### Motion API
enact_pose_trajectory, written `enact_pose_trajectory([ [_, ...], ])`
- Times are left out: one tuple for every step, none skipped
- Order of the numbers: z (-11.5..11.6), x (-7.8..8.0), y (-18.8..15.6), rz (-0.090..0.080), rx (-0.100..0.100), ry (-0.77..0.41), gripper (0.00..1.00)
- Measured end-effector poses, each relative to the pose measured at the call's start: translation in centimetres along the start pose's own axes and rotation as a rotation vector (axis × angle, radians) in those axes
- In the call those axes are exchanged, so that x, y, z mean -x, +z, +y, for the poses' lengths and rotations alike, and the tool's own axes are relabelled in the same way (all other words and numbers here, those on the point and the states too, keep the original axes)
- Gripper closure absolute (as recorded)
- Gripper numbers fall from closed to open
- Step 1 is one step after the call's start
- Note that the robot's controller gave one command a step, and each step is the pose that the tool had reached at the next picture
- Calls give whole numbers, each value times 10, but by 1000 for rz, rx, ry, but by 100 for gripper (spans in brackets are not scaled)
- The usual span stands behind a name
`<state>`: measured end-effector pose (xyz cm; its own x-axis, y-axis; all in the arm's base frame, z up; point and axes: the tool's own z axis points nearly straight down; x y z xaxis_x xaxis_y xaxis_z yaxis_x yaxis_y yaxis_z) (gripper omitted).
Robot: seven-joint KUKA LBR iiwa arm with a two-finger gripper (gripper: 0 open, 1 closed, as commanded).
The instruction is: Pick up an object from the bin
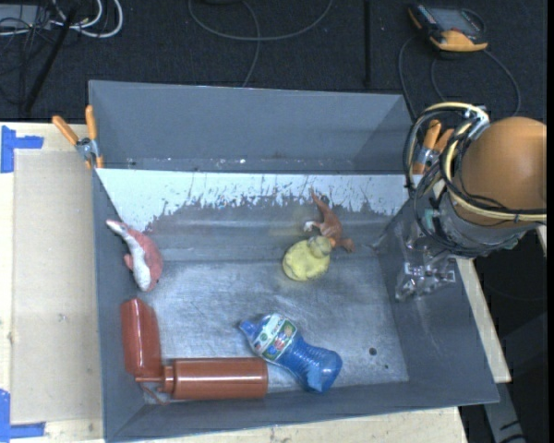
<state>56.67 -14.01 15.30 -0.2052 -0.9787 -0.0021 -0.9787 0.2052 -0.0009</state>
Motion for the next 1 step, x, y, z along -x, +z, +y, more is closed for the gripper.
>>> enact_pose_trajectory([
  [0,-15,-86,-2,2,-184,100],
])
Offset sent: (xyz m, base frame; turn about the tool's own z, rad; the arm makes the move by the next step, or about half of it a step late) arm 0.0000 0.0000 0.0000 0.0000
